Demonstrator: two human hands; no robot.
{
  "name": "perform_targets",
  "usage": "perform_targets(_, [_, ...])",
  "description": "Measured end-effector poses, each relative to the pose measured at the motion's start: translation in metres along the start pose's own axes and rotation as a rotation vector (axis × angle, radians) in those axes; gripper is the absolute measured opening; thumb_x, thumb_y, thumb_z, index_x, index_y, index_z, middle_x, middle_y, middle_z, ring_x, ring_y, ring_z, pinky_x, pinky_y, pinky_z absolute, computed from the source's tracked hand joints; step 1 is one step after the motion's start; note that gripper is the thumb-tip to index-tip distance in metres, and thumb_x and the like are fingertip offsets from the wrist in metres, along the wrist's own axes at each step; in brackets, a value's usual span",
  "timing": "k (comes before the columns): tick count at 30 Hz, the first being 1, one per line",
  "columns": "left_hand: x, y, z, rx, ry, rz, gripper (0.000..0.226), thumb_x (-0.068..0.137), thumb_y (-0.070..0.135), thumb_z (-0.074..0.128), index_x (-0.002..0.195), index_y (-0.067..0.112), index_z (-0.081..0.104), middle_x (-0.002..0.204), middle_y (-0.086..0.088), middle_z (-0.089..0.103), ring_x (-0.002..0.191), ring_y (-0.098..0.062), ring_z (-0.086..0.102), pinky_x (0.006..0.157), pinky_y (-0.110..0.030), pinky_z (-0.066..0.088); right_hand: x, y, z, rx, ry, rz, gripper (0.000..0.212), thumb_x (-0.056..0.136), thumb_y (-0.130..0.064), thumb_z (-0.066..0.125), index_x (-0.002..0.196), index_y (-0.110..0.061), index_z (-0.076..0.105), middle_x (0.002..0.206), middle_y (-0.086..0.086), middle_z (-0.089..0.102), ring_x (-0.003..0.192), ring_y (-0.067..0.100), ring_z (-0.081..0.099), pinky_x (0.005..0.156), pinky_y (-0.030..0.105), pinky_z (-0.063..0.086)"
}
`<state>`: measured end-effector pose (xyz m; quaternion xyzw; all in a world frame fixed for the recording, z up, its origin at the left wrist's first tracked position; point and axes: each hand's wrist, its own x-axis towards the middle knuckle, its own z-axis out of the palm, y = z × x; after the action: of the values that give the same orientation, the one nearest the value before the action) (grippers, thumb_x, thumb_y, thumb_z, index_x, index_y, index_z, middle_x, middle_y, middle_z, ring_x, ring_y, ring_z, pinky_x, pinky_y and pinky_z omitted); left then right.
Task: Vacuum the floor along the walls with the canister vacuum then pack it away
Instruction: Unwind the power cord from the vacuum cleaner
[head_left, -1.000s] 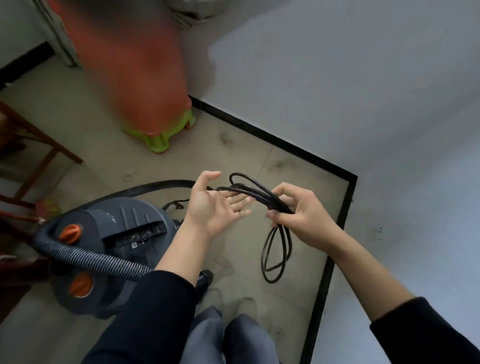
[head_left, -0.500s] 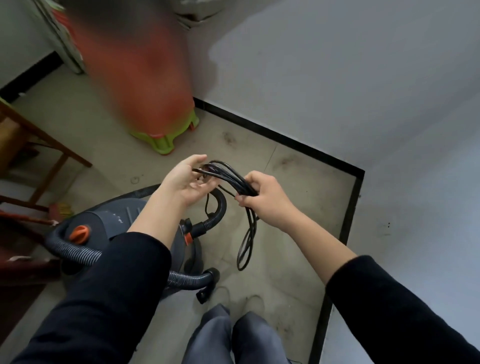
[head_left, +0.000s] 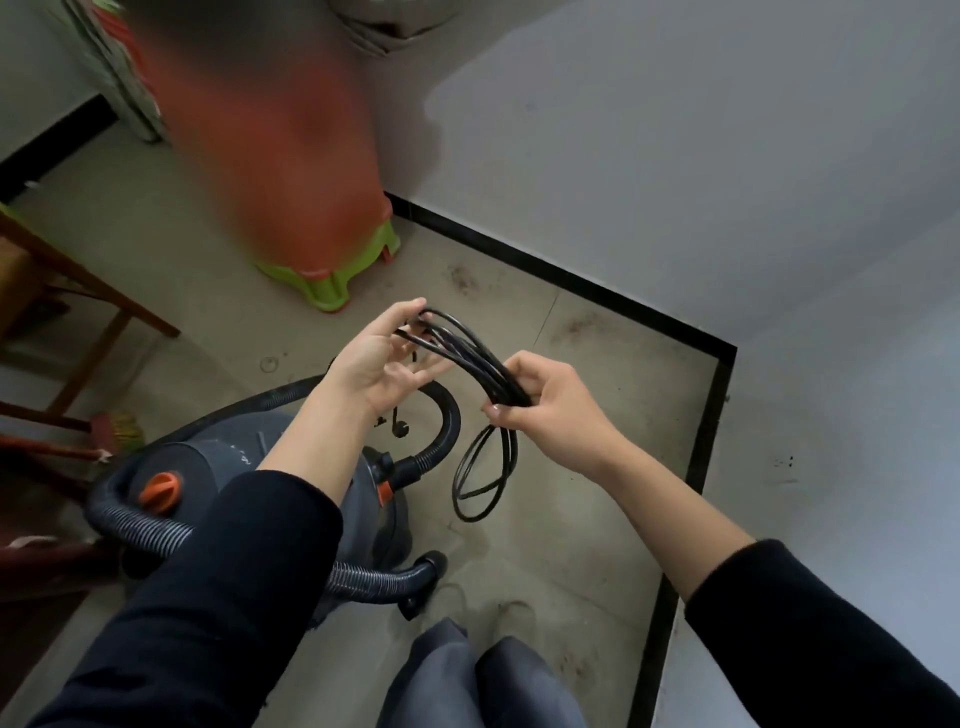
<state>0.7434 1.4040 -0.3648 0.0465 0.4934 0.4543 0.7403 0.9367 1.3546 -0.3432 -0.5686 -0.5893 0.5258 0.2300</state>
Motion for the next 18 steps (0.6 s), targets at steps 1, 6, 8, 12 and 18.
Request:
perform_targets(1, [-0.002, 0.000, 0.002, -0.002, 0.001, -0.018, 0.012, 0.087, 0.015, 0.069, 0.089, 0.009, 0.059, 0.083, -0.005, 0.063, 0.094, -0.026, 0.068, 0.078, -0.044, 0.060, -0.005, 0.000, -0.002, -0.001, -0.021, 0.004, 0.016, 0.080, -0.008, 0.073, 0.089, -0.014, 0.061, 0.085, 0.013, 0.072, 0.084, 0.029, 0.069, 0.086, 0.051, 0.054])
perform_targets(6, [-0.013, 0.010, 0.009, 0.208, -0.025, -0.127, 0.010, 0.091, 0.010, 0.063, 0.096, 0.002, 0.060, 0.096, -0.015, 0.066, 0.088, -0.024, 0.070, 0.070, -0.031, 0.061, -0.023, -0.005, -0.011, 0.052, 0.015, 0.016, 0.024, 0.080, -0.002, 0.075, 0.095, -0.009, 0.058, 0.077, 0.000, 0.072, 0.069, 0.006, 0.064, 0.067, 0.028, 0.053])
perform_targets(8, [-0.021, 0.016, 0.009, 0.316, -0.053, -0.161, 0.024, 0.093, 0.020, 0.061, 0.104, -0.001, 0.062, 0.100, -0.017, 0.068, 0.090, -0.023, 0.069, 0.071, -0.030, 0.061, -0.026, -0.012, -0.015, 0.134, 0.078, -0.003, 0.025, 0.080, 0.000, 0.075, 0.097, -0.008, 0.060, 0.082, 0.003, 0.074, 0.072, 0.009, 0.068, 0.070, 0.024, 0.054])
perform_targets(12, [-0.040, 0.034, 0.012, 0.488, -0.054, -0.167, 0.045, 0.093, 0.035, 0.058, 0.111, -0.006, 0.064, 0.104, -0.019, 0.064, 0.087, -0.022, 0.068, 0.071, -0.033, 0.061, -0.023, -0.028, -0.028, 0.135, 0.209, -0.038, 0.026, 0.079, 0.000, 0.076, 0.094, -0.015, 0.061, 0.085, 0.011, 0.073, 0.076, 0.018, 0.070, 0.074, 0.025, 0.057])
perform_targets(18, [-0.073, 0.050, 0.036, 0.541, -0.100, -0.023, 0.041, 0.091, 0.029, 0.061, 0.116, -0.003, 0.066, 0.112, -0.018, 0.069, 0.094, -0.024, 0.071, 0.074, -0.031, 0.060, -0.028, -0.023, -0.040, 0.189, 0.231, 0.052, 0.022, 0.084, -0.001, 0.070, 0.098, -0.013, 0.057, 0.079, 0.012, 0.072, 0.063, 0.015, 0.065, 0.072, 0.033, 0.055])
